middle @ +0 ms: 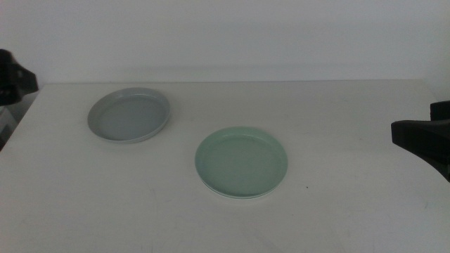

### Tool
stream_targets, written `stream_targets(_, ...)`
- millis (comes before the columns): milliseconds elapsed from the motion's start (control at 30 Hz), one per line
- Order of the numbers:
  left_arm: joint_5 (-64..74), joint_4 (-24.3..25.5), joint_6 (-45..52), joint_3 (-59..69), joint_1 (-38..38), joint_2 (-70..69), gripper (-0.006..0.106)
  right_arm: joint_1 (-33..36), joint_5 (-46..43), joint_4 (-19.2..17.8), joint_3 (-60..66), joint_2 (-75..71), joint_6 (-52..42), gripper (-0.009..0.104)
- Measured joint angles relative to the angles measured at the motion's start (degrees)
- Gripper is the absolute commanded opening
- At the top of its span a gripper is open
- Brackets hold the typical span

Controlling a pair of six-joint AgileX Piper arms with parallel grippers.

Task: Stack the three bowls on top of each other.

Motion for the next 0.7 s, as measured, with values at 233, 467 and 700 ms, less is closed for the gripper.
stream_targets(233,0.0,-1.3,-0.2,-1.6,0.0,9.3,0.105,0.0,0.0,0.0,0.0,0.0,0.0,0.052)
stream_targets(467,2.0,-2.9,2.2,-10.6,1.1,22.3,0.105,0.0,0.0,0.0,0.0,0.0,0.0,0.052)
stream_targets(700,10.7,-5.8,8.3,-29.7,4.4,41.4,0.105,0.0,0.0,0.0,0.0,0.0,0.0,0.052)
